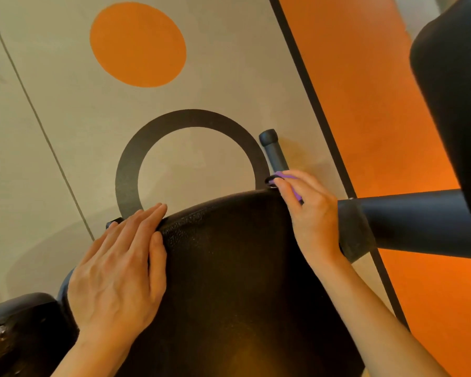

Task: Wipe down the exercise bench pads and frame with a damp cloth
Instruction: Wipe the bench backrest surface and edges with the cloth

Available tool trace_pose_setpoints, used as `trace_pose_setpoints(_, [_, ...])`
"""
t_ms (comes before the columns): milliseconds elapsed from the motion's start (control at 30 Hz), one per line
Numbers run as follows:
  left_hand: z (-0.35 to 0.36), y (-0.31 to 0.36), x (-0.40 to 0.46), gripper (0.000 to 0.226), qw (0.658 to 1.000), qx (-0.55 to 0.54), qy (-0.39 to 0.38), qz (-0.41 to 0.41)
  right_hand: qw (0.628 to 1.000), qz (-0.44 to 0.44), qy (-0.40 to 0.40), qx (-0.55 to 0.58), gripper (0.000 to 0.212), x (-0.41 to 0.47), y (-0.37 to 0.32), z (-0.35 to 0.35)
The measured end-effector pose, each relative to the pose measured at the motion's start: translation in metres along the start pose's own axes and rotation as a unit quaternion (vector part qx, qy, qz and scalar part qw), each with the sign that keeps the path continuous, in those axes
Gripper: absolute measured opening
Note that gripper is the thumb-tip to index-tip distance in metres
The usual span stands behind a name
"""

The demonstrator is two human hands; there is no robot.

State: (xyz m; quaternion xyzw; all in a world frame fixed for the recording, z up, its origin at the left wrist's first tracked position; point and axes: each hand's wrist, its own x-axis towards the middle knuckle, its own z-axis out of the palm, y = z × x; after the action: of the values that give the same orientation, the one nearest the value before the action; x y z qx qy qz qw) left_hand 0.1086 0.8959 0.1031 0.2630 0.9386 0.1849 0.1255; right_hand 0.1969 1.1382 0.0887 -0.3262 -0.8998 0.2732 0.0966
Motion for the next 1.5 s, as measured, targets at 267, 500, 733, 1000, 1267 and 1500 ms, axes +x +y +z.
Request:
trace_pose_setpoints(267, [0.001,-0.001,-0.002,0.047,1.000,0.013,-0.013,-0.009,0.975,-0.192,-0.105,0.039,0.030,-0.017,-0.078,0.052])
trace_pose_setpoints(500, [-0.001,0.002,0.001,0.048,1.000,-0.002,-0.018,-0.013,0.997,0.058,0.025,0.032,0.025,-0.006,-0.026,0.019])
trace_pose_setpoints(733, [-0.003,0.004,0.001,0.048,1.000,0.006,-0.025,-0.019,0.998,-0.068,0.000,0.010,0.025,-0.011,-0.006,0.009])
trace_pose_setpoints(1000, [-0.005,0.004,-0.001,0.052,0.999,-0.009,-0.044,-0.021,0.994,-0.093,-0.049,-0.016,0.031,-0.006,-0.024,0.017])
trace_pose_setpoints(1267, [-0.004,0.005,0.001,0.054,0.999,0.003,-0.044,-0.023,0.991,0.101,0.083,0.005,0.030,-0.014,0.003,0.005])
trace_pose_setpoints(1500, [0.000,-0.001,0.000,0.054,1.000,0.009,-0.016,0.009,0.992,0.109,0.058,0.008,0.030,-0.026,0.035,-0.025])
